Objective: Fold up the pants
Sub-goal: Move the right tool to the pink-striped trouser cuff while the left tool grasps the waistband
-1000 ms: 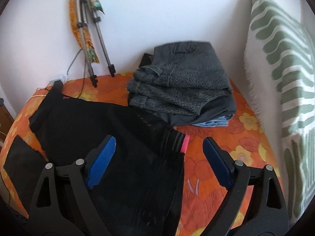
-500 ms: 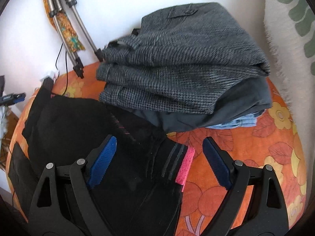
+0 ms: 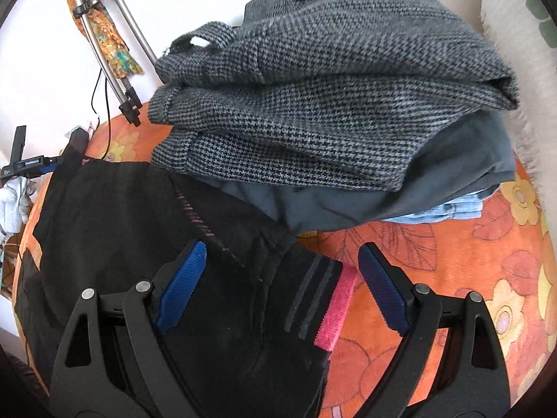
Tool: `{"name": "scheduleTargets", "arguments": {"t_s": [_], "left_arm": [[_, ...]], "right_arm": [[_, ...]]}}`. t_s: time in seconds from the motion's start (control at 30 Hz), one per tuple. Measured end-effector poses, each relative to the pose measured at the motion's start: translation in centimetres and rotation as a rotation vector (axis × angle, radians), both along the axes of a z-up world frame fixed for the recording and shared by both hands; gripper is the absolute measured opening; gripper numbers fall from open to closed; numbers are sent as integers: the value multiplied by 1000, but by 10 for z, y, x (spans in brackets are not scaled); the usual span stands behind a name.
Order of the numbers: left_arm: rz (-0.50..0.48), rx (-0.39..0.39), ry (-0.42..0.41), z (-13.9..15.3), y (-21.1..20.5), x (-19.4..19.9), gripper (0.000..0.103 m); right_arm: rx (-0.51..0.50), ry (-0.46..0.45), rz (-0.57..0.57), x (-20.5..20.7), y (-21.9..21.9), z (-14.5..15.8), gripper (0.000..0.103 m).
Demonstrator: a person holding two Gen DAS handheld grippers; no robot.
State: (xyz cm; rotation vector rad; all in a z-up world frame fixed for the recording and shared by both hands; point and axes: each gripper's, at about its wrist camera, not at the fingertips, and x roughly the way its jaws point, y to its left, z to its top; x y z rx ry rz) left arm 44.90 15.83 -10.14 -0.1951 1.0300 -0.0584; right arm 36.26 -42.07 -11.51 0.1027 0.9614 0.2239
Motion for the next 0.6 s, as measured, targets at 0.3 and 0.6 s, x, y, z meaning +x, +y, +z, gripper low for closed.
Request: {"name": "scheduleTargets", "arguments": {"t_s": [0.3,0.6], "left_arm": [[-10,39,-71,2,-2,-9,4],[-49,85,-141,14,-11,-18,2]], "right_arm": [[-23,21,12,8,9,-7,86],[13,29,38,6,12,-5,48]]}}
